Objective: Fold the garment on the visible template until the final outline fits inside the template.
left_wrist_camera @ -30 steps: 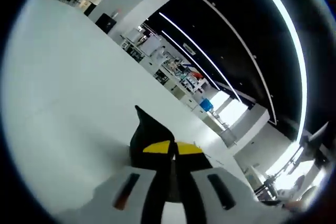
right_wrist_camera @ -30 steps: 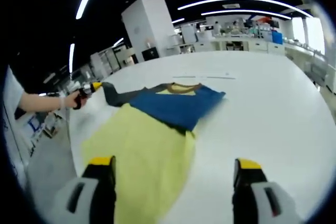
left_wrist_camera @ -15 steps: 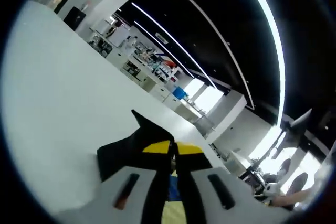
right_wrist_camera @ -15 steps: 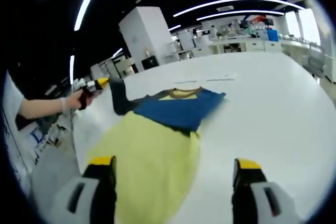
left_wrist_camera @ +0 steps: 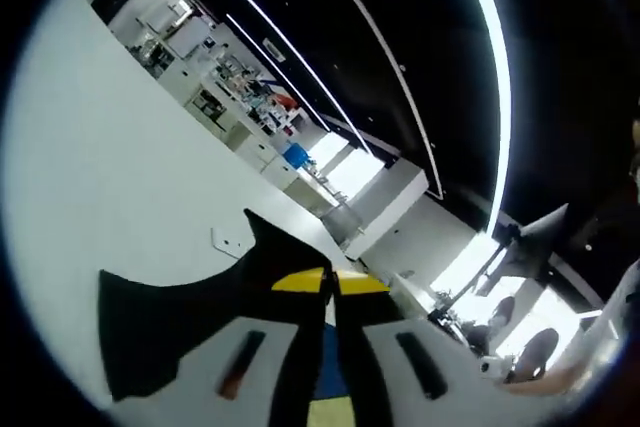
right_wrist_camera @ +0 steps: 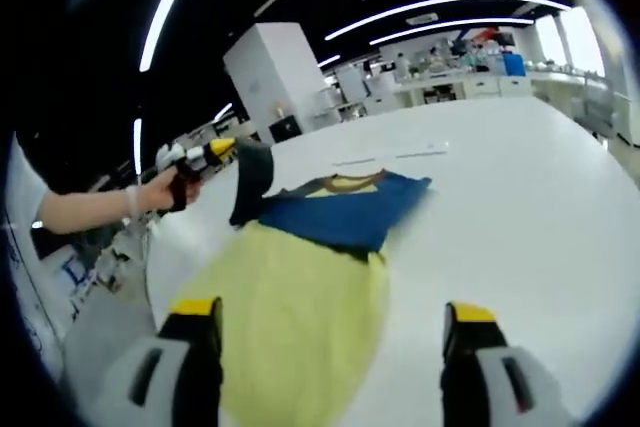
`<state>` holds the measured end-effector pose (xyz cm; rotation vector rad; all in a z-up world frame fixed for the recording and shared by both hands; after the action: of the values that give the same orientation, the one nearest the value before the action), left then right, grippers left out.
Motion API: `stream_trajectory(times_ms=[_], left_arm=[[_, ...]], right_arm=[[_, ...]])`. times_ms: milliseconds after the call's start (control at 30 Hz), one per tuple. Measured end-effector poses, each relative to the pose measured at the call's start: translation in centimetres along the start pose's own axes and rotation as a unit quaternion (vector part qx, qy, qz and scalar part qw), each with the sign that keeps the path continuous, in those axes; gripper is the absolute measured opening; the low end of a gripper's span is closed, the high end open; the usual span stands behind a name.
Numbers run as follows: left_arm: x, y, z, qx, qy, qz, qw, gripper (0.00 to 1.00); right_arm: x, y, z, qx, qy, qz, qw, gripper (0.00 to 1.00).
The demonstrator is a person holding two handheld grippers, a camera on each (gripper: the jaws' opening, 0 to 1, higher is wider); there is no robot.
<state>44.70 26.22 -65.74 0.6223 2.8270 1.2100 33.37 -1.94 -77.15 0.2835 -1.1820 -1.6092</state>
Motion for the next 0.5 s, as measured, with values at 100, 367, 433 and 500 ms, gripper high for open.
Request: stream_trajectory(times_ms=[100, 367, 433, 500], left_arm=[[-0.8, -1.7, -2.5, 0.008, -0.016, 0.013, 0.9997, 0.00], [-2.7, -4.6, -6.3, 0.036, -0.055, 0.032, 0.9973, 0.00], [-3.1, -5.4, -7.5, 0.046, -0.075, 0.036, 0.9955, 0.00], [-3.6, -6.8, -8.4, 0.037, -0.081, 0.044, 0.9950, 0.00]], right_arm=[[0.2, -0.4, -0.1, -0.003, -0.003, 0.001, 1.0000, 0.92], [0.6, -1.2, 0.0, -0.019, -0.008, -0.004, 0.9998, 0.92], [0.6, -1.5, 0.0, -0.025, -0.008, -0.003, 0.9996, 0.91], [0.6, -1.8, -0.3, -0.027, -0.009, -0.002, 0.9996, 0.91]])
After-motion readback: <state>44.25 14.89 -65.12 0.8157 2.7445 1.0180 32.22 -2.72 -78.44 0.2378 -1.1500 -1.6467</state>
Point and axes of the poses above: the point that each gripper's makers call its tool centre point, and the gripper's own axes: x roughly backward along the fingers, z roughly to its left, y roughly out of its top, the point moved 2 cm from there along x, roughly backward along the fingers, and after that the axes turned 14 degrees about y, right-handed, at the moved point
